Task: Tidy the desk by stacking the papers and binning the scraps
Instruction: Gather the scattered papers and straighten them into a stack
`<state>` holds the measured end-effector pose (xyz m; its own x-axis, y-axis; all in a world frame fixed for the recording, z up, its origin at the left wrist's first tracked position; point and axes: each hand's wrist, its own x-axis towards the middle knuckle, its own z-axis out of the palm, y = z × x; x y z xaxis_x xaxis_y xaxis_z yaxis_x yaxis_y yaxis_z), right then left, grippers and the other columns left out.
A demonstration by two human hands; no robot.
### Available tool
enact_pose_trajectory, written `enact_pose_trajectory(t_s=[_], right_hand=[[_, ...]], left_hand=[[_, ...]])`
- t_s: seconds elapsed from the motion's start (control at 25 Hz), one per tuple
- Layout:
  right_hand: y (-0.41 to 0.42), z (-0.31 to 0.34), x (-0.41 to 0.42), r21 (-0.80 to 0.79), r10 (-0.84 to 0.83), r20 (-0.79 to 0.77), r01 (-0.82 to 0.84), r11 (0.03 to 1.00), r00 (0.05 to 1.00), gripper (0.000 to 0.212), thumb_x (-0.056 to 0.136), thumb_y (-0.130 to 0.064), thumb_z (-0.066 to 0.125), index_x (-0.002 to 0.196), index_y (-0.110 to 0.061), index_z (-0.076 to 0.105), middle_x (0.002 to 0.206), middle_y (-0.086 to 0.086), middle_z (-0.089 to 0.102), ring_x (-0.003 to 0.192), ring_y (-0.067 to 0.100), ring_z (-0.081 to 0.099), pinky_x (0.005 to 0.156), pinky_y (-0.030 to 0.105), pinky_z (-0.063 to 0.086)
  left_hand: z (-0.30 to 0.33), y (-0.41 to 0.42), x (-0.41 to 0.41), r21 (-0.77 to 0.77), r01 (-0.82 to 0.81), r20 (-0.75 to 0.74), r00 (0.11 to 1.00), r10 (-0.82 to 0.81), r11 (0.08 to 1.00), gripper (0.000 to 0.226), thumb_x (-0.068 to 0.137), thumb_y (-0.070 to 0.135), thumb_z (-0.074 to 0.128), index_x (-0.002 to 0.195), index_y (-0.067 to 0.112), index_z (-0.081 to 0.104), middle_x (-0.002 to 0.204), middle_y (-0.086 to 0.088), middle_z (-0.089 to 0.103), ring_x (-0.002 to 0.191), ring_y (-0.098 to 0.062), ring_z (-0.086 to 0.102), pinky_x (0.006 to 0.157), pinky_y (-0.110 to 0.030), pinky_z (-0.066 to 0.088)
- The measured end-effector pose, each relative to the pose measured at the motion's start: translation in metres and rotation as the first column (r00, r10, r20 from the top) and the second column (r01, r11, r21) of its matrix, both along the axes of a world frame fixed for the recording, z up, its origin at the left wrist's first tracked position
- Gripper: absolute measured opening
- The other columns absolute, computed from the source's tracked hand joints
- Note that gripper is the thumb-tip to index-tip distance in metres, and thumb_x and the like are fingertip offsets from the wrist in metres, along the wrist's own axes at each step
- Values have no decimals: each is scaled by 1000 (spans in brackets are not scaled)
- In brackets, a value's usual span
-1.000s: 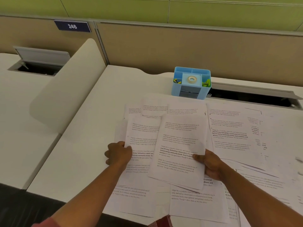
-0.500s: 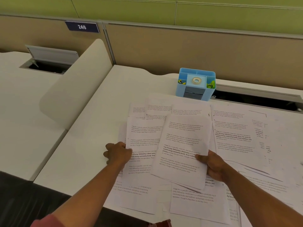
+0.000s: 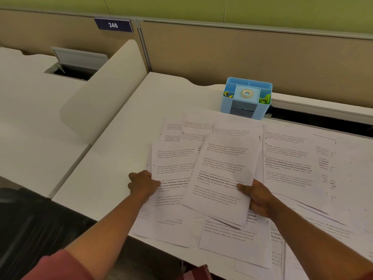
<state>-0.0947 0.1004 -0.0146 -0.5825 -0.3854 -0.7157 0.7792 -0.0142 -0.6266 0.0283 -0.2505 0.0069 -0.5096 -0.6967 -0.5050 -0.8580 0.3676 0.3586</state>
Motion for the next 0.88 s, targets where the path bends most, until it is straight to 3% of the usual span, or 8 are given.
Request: enact_pose_trajectory(t_s=[0.08, 0.16, 0.36, 0.52, 0.6, 0.72, 0.88], right_hand=[[0, 2, 1, -8, 22, -14, -22, 1000, 1000, 41, 97, 2, 57, 135, -14, 57, 125, 17, 70, 113, 43, 67, 95, 70, 49], [0, 4, 1, -7, 30, -29, -30, 1000, 999, 39, 97, 2, 57, 134, -13, 58, 123, 17, 71, 111, 42, 68, 94, 70, 49], [-1, 9, 6, 25, 25, -60, -24, 999, 998, 35, 98, 3, 56, 129, -14, 60, 120, 15, 72, 109, 41, 69, 90, 68, 52], [-1, 11, 7, 43, 31, -67, -28, 999, 997, 33, 98, 2, 56, 125, -16, 62, 117, 15, 73, 108, 42, 69, 89, 69, 52], [-1, 13, 8, 39, 26, -78, -22, 999, 997, 33, 98, 3, 56, 123, -17, 63, 115, 14, 74, 106, 41, 70, 87, 67, 54], [-3, 20, 6, 56, 13, -132, -6, 998, 991, 35, 96, 7, 57, 121, -15, 64, 114, 13, 75, 105, 38, 70, 87, 59, 58], [4, 37, -2, 112, 7, -229, 19, 993, 973, 35, 95, 8, 58, 114, -20, 65, 109, 7, 74, 100, 32, 70, 79, 46, 60]], left_hand=[[-2, 2, 4, -22, 7, -94, 996, -9, 1000, 29, 78, 31, 83, 85, 17, 58, 109, -9, 59, 86, -26, 64, 72, -32, 56], [-2, 5, 8, -75, 16, -154, 988, -27, 997, 25, 80, 20, 81, 73, 16, 57, 91, -9, 66, 71, -21, 62, 63, -28, 52], [5, 13, 15, -150, -53, -263, 965, 12, 987, 20, 82, 12, 78, 73, 14, 61, 103, -6, 50, 75, -20, 62, 66, -28, 48], [17, 18, 18, -166, -37, -315, 949, -17, 985, 16, 83, 3, 74, 74, 11, 63, 95, -3, 56, 79, -21, 62, 62, -22, 42], [30, 18, 15, -141, 11, -325, 944, -57, 990, 16, 85, 2, 69, 79, 15, 62, 87, 2, 61, 84, -22, 63, 58, -22, 40], [68, 15, 4, -118, 82, -373, 920, -121, 990, 15, 87, 6, 68, 94, 16, 60, 93, 1, 61, 84, -18, 59, 63, -26, 42], [144, 17, -13, -61, 138, -480, 864, -150, 989, 38, 87, 7, 72, 114, 25, 52, 92, 5, 61, 78, -11, 62, 61, -25, 48]])
